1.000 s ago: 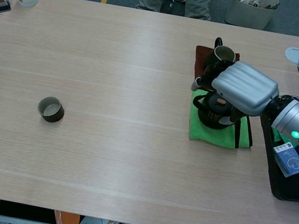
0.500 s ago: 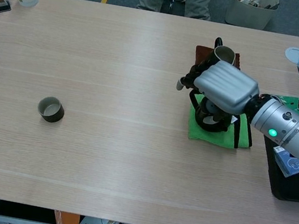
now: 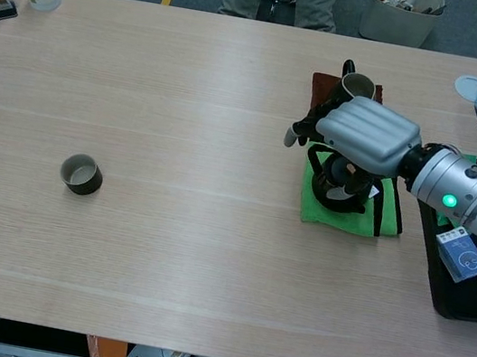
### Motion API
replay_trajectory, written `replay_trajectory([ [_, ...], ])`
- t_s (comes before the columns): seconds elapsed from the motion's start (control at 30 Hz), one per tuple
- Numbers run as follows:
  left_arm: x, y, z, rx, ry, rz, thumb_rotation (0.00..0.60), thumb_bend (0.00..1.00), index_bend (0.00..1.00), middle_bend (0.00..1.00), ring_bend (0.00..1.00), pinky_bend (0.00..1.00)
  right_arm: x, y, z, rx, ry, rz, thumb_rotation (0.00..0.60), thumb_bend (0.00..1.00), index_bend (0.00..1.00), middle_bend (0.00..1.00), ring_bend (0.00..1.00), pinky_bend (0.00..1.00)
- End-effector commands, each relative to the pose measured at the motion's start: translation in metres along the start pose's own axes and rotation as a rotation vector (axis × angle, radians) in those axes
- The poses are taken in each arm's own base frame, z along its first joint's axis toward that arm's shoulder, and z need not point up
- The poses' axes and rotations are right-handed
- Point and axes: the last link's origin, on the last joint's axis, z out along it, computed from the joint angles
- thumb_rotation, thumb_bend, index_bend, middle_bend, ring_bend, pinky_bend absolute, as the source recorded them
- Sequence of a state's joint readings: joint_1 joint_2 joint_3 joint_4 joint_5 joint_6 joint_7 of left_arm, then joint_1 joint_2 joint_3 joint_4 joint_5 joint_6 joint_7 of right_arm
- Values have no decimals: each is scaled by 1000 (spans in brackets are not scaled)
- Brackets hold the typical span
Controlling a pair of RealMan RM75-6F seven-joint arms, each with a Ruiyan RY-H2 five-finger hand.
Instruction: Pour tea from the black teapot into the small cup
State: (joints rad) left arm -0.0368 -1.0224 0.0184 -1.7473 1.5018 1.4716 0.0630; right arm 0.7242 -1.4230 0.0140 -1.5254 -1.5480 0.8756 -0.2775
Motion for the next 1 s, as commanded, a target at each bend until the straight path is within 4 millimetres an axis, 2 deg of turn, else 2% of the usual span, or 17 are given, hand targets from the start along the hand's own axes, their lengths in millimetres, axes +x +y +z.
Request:
replay_trajectory([
  [0.03, 0, 0, -1, 1, -1, 0, 600, 228, 121, 112, 98, 72, 0, -5, 1, 29, 6, 6, 600, 0, 294, 357, 222, 208],
  [0.4, 1, -3, -6, 19, 1, -1, 600, 228, 121, 112, 98, 72, -3, -15, -3, 94, -14, -1, 600, 0, 294, 357, 222, 207],
  [1.0, -3, -2, -3, 8, -10, 0, 600, 228, 121, 111, 98, 72, -18, 23, -16, -53, -76, -29, 600, 0, 294, 357, 241, 207],
])
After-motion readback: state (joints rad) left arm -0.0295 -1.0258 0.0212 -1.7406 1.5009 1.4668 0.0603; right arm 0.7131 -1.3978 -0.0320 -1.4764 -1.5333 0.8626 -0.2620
